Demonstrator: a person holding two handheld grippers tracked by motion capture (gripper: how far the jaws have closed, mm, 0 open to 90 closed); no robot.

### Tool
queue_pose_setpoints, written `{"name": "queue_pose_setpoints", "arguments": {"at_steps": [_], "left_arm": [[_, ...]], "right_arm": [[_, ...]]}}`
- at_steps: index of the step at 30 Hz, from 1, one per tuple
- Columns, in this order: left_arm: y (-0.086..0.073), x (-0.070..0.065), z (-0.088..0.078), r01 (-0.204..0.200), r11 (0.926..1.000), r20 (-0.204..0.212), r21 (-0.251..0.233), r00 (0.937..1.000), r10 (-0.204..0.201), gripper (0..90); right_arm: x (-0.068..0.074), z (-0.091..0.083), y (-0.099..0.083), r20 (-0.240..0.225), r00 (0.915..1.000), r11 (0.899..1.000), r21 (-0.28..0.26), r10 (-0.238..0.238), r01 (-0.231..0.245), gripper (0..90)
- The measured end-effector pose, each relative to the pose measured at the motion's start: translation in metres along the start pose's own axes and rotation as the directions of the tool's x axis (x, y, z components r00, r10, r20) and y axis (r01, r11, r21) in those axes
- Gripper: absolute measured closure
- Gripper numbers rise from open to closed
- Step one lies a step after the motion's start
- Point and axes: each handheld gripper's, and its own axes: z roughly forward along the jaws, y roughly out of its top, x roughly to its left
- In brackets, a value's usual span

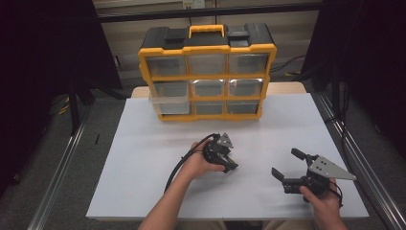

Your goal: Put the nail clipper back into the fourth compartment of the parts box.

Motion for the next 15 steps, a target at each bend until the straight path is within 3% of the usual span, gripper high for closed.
{"name": "queue_pose_setpoints", "arguments": {"at_steps": [6, 14, 15], "left_arm": [[-0.001, -0.002, -0.0016, -0.025, 0.9997, 0.0, 0.007, 0.9997, 0.025, 32.3], [-0.0011, -0.0053, -0.0084, -0.047, 0.9982, 0.001, 0.037, 0.9989, 0.047, 51.2], [-0.0001, -0.0047, -0.0095, -0.062, 0.9968, 0.037, 0.05, 0.9975, 0.06, 53.9]], "right_arm": [[-0.0002, -0.0004, 0.0002, -0.005, 1.0, 1.0, 0.002, -0.001, 0.001, 0.5], [0.0, 0.0003, -0.0001, -0.003, 1.0, 1.0, 0.002, -0.005, 0.005, 0.6], [-0.0003, 0.0004, -0.0003, -0.007, 0.9999, 1.0, 0.003, -0.012, 0.012, 0.6]]}}
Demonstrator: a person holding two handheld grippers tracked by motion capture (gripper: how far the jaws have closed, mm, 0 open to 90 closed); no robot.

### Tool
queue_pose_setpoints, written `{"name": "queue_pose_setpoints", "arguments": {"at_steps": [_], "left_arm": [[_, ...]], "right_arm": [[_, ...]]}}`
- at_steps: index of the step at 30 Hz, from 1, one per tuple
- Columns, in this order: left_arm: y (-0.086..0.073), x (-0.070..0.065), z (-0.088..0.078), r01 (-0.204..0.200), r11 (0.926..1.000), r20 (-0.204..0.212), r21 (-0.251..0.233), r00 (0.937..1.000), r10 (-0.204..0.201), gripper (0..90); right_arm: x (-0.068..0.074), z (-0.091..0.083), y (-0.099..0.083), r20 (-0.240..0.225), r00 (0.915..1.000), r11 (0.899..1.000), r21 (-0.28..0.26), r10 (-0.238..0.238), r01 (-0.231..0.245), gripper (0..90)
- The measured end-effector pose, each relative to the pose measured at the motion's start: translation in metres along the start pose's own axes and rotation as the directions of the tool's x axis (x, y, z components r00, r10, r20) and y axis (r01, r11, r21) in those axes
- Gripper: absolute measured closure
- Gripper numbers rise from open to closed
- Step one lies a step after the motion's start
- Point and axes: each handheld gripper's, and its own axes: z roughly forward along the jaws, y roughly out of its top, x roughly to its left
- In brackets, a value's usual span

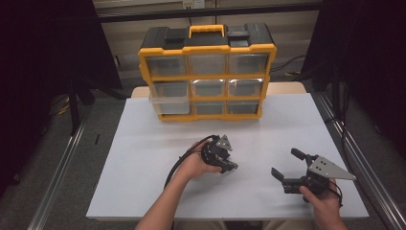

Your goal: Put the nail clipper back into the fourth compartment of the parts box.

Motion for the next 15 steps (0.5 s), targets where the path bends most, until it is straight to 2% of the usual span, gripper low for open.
{"name": "queue_pose_setpoints", "arguments": {"at_steps": [1, 2, 5, 6, 8, 10, 12, 13, 15], "left_arm": [[0.0005, -0.0013, 0.0009, -0.019, 0.9998, -0.016, -0.004, 0.9997, 0.019, 54.9], [0.0007, -0.0023, 0.0018, -0.018, 0.9998, -0.025, -0.013, 0.9995, 0.018, 55.1], [0.0033, -0.0027, 0.0059, -0.041, 0.9985, 0.005, -0.036, 0.9991, 0.042, 55.0], [0.0048, -0.0025, 0.0068, -0.053, 0.9983, 0.019, -0.026, 0.9984, 0.053, 55.1], [0.0062, -0.0034, 0.0097, -0.036, 0.9985, 0.008, -0.042, 0.9993, 0.036, 59.2], [0.0069, -0.0041, 0.0097, -0.048, 0.9981, 0.027, -0.039, 0.9984, 0.049, 63.4], [0.0075, -0.0064, 0.0106, -0.036, 0.9985, 0.028, -0.043, 0.9989, 0.037, 71.4], [0.0085, -0.006, 0.0091, -0.024, 0.9994, 0.053, -0.025, 0.9983, 0.025, 74.5], [0.0088, -0.0069, 0.0104, 0.03, 0.9991, 0.036, -0.03, 0.999, -0.029, 79.3]], "right_arm": [[0.0003, 0.0002, 0.0, 0.003, 1.0, 1.0, 0.0, 0.001, -0.001, 0.5], [0.0004, 0.0003, 0.0001, 0.003, 1.0, 1.0, 0.0, 0.001, -0.001, 0.6], [0.0009, 0.0008, 0.0002, -0.001, 1.0, 1.0, 0.001, -0.002, 0.002, 0.6], [0.0011, 0.0011, 0.0002, 0.0, 1.0, 1.0, -0.001, -0.002, 0.002, 0.6], [0.0012, 0.0011, 0.0003, 0.001, 1.0, 1.0, -0.001, -0.003, 0.003, 0.6], [0.0012, 0.0009, 0.0002, -0.004, 1.0, 1.0, 0.002, 0.0, 0.0, 0.7], [0.0011, 0.0009, 0.0001, -0.004, 1.0, 1.0, 0.001, 0.001, -0.001, 0.6], [0.0011, 0.0009, 0.0002, -0.005, 1.0, 1.0, 0.001, 0.002, -0.002, 0.6], [0.0014, 0.0011, 0.0002, -0.004, 1.0, 1.0, 0.001, 0.004, -0.004, 0.7]]}}
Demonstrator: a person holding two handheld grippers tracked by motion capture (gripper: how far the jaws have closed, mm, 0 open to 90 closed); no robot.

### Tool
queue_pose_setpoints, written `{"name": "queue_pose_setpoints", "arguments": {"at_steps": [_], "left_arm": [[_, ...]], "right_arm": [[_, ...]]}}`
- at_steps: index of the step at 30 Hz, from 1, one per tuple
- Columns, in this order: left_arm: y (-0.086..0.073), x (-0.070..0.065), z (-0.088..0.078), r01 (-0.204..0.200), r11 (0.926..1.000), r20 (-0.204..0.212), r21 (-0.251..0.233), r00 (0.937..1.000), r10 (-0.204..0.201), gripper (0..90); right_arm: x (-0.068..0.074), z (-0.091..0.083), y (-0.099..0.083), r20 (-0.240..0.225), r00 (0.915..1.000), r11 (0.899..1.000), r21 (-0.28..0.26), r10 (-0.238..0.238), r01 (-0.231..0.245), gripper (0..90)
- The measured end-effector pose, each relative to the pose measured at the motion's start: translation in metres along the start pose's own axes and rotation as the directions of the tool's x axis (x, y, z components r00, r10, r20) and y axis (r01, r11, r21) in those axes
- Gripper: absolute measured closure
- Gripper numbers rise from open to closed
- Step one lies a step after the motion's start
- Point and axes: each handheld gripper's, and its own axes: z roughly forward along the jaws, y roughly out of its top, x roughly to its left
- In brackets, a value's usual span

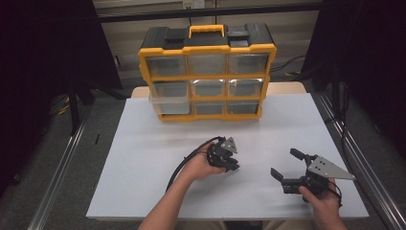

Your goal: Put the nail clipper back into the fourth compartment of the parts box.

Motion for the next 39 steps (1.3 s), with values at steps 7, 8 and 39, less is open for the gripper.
{"name": "queue_pose_setpoints", "arguments": {"at_steps": [7, 8, 39], "left_arm": [[0.002, 0.002, -0.001, 0.136, 0.9907, -0.004, 0.01, 0.9907, -0.136, 79.5], [0.002, 0.002, -0.001, 0.136, 0.9907, -0.004, 0.01, 0.9907, -0.136, 79.5], [-0.005, 0.027, -0.041, 0.379, 0.9219, -0.061, -0.083, 0.9213, -0.384, 79.7]], "right_arm": [[-0.001, -0.001, 0.0, 0.001, 1.0, 1.0, -0.003, -0.002, 0.002, 0.7], [-0.001, -0.001, 0.0, -0.001, 1.0, 1.0, -0.003, -0.004, 0.004, 0.8], [-0.001, -0.001, 0.001, -0.003, 1.0, 1.0, -0.018, 0.003, -0.003, 0.9]]}}
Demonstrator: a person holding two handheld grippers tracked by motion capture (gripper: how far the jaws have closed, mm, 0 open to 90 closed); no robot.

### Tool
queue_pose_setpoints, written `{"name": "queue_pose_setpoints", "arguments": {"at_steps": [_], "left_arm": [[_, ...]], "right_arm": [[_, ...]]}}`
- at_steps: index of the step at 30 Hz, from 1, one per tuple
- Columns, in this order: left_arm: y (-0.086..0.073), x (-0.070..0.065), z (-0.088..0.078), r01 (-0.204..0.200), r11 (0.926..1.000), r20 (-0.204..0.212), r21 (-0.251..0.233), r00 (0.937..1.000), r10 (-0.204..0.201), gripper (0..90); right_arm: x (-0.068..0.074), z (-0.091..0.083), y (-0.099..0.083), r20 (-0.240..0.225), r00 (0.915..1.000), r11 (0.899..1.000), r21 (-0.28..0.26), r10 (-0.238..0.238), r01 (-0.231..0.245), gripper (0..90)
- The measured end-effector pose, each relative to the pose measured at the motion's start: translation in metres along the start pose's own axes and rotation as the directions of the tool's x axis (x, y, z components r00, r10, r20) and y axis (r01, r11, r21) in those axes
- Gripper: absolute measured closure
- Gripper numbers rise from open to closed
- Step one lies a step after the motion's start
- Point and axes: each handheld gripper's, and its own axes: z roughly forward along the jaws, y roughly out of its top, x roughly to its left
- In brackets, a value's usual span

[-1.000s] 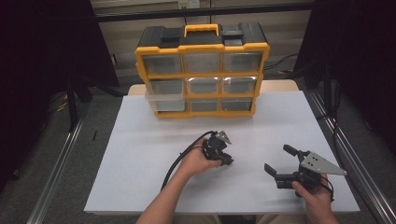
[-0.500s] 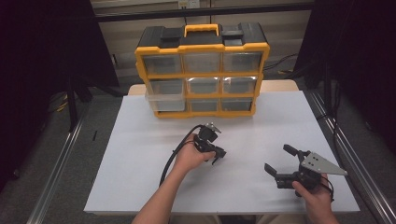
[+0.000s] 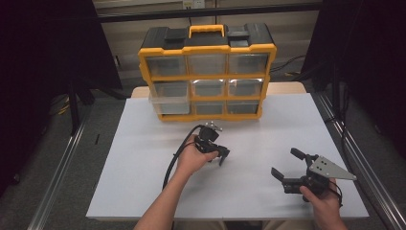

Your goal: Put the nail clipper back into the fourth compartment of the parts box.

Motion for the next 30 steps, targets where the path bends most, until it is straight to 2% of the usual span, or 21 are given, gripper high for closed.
{"name": "queue_pose_setpoints", "arguments": {"at_steps": [4, 6, 7, 9, 10, 11, 12, 13, 15, 16, 20, 25, 26, 27, 30], "left_arm": [[0.0, 0.002, -0.002, 0.008, 1.0, -0.005, 0.0, 1.0, -0.008, 79.8], [0.0, 0.002, -0.003, 0.016, 0.9996, 0.006, -0.025, 0.9999, -0.016, 79.9], [0.0, 0.002, -0.004, 0.016, 0.9998, -0.003, -0.015, 0.9999, -0.016, 80.8], [0.001, 0.003, -0.007, 0.024, 0.9989, 0.012, -0.04, 0.9997, -0.024, 80.8], [0.001, 0.004, -0.009, 0.026, 0.9992, 0.014, -0.029, 0.9996, -0.026, 80.8], [0.001, 0.005, -0.01, 0.024, 0.9995, 0.011, -0.02, 0.9996, -0.024, 80.8], [0.001, 0.003, -0.011, 0.028, 0.9991, -0.023, -0.031, 0.9993, -0.029, 80.8], [0.001, 0.006, -0.013, 0.034, 0.9986, 0.009, -0.04, 0.9994, -0.033, 80.8], [0.001, 0.006, -0.016, 0.055, 0.9968, 0.011, -0.058, 0.9984, -0.055, 80.9], [0.001, 0.007, -0.018, 0.047, 0.9972, 0.008, -0.058, 0.9989, -0.047, 80.9], [0.003, 0.007, -0.024, 0.068, 0.9947, 0.017, -0.077, 0.9976, -0.067, 80.9], [0.008, 0.007, -0.035, 0.059, 0.9956, 0.017, -0.072, 0.9982, -0.058, 80.9], [0.01, 0.006, -0.037, 0.051, 0.9959, -0.021, -0.075, 0.9984, -0.053, 80.9], [0.011, 0.006, -0.039, 0.055, 0.9951, 0.011, -0.082, 0.9985, -0.054, 80.9], [0.014, 0.006, -0.046, 0.061, 0.994, 0.012, -0.091, 0.9981, -0.06, 80.9]], "right_arm": [[0.0, 0.0, 0.0, -0.001, 1.0, 1.0, 0.0, 0.002, -0.002, 0.9], [0.0, 0.0, 0.0, 0.0, 1.0, 1.0, 0.001, 0.003, -0.003, 0.9], [0.0, 0.0, 0.0, -0.001, 1.0, 1.0, 0.002, 0.003, -0.003, 0.9], [0.0, 0.0, 0.0, -0.002, 1.0, 1.0, 0.001, 0.002, -0.002, 0.9], [0.0, 0.0, 0.0, -0.004, 1.0, 1.0, 0.003, 0.002, -0.002, 0.9], [0.0, 0.0, 0.0, -0.003, 1.0, 1.0, 0.002, -0.001, 0.001, 0.8], [0.0, 0.0, 0.0, -0.006, 1.0, 1.0, 0.006, 0.005, -0.005, 0.9], [0.0, 0.0, 0.0, -0.007, 1.0, 1.0, 0.007, 0.006, -0.006, 0.8], [0.001, 0.001, 0.0, -0.003, 1.0, 1.0, 0.003, 0.007, -0.007, 0.8], [0.001, 0.001, 0.0, -0.006, 1.0, 1.0, 0.0, 0.006, -0.006, 0.8], [0.001, 0.001, 0.0, -0.004, 0.9999, 1.0, 0.005, 0.011, -0.011, 0.8], [0.001, 0.001, 0.0, -0.006, 1.0, 1.0, 0.001, 0.006, -0.006, 0.9], [0.001, 0.001, 0.0, -0.005, 1.0, 1.0, 0.0, 0.004, -0.004, 0.8], [0.001, 0.001, 0.0, -0.004, 1.0, 1.0, 0.0, 0.005, -0.005, 0.8], [0.001, 0.0, 0.0, -0.006, 0.9999, 1.0, 0.002, 0.011, -0.011, 0.9]]}}
